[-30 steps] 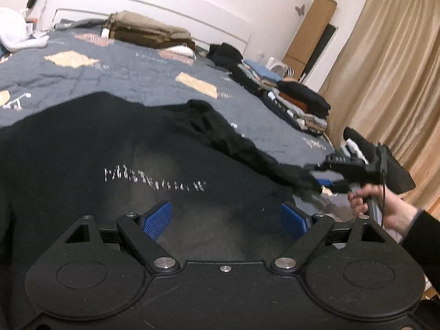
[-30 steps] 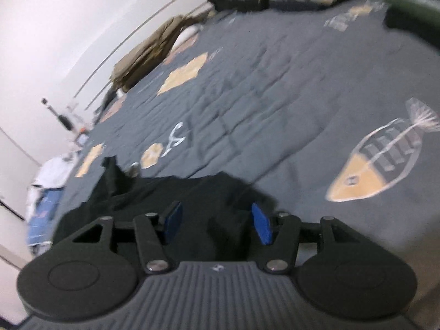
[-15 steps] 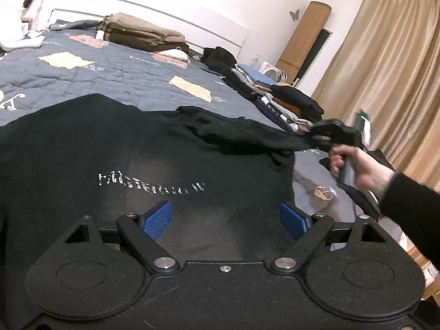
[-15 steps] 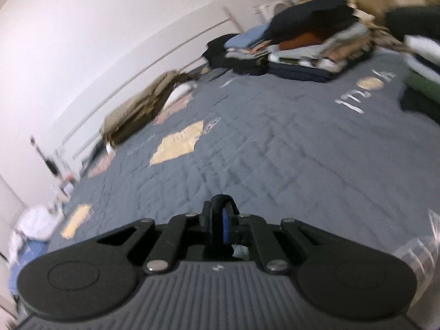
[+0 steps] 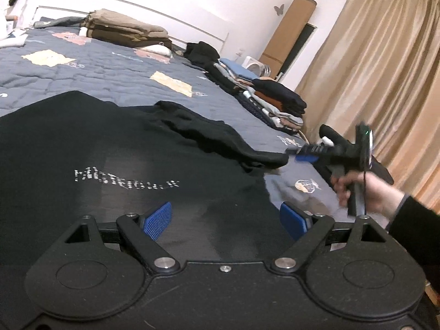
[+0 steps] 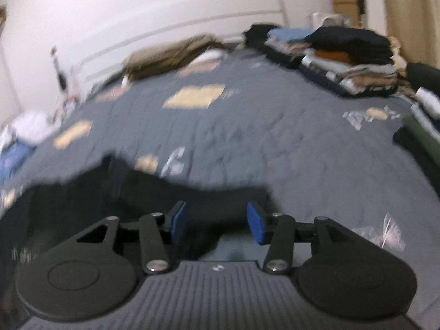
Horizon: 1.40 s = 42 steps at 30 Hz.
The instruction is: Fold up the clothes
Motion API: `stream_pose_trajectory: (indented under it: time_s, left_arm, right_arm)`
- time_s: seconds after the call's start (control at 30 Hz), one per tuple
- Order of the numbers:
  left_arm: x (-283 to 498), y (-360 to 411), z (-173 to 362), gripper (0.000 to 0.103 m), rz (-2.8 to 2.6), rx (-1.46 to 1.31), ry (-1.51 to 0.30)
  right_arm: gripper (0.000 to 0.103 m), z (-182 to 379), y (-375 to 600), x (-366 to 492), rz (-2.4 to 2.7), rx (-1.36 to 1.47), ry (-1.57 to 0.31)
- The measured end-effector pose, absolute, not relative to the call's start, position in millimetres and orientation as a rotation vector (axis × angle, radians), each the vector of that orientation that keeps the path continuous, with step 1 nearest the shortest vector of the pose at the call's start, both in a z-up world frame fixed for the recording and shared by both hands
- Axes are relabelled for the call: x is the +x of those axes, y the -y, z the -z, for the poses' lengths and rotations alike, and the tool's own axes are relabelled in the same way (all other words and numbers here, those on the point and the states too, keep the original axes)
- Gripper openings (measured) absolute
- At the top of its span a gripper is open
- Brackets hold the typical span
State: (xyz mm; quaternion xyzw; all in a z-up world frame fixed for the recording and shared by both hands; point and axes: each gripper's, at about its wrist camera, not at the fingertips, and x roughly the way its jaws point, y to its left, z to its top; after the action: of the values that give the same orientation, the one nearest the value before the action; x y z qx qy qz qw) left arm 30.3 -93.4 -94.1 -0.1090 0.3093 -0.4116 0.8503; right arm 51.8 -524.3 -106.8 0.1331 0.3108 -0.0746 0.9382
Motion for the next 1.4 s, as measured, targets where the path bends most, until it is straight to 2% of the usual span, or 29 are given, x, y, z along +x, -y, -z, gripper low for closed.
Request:
stream_pose_trajectory:
  time_s: [0.27,0.37,0.43,0.5,0.63,0.77,0.93,1.03,1.07,1.1,1.17,1.4]
  left_arm:
    - [27,101,93,0.085,0.889,-0.231,-0.655]
    - [29,100,95,0.085,0.882,-0.237,-0.661]
    - [29,99,96,0.086,0.876,-0.239,-0.666]
    - [30,98,96,0.086,0.871,-0.237,-0.666]
    - [31,98,97,0.086,0.865,-0.238,-0.67]
    - [30,96,95,0.086,0.862,-0.245,-0.665]
    - [28,98,94,0.086,0.874,-0.238,-0.663]
    - [29,97,95,0.086,0.873,-0.241,-0.667]
    - [29,97,95,0.086,0.872,-0.241,-0.667]
    - [29,97,95,0.086,0.871,-0.241,-0.668]
    - [29,97,96,0.086,0.869,-0.24,-0.669]
    - [30,96,97,0.086,0.864,-0.238,-0.673]
  right_arm:
    - [0.05,159,532,73,0.17,0.582,-0.675]
    - [0.049,171,528,87,0.2,0.576,-0.69]
    - [0.043,173,522,93,0.221,0.525,-0.674]
    - [0.007,172,521,98,0.262,0.496,-0.672]
    - [0.005,151,532,83,0.271,0.585,-0.556]
    - [0.005,127,545,73,0.33,0.553,-0.487]
    - [0.009,123,561,73,0.263,0.6,-0.557]
    - [0.012,120,546,72,0.201,0.505,-0.56]
    - [0.018,119,540,73,0.189,0.452,-0.562]
    - [0.03,119,533,77,0.182,0.399,-0.57]
    - [0.047,117,523,85,0.187,0.341,-0.593]
    - [0.053,124,502,128,0.234,0.229,-0.636]
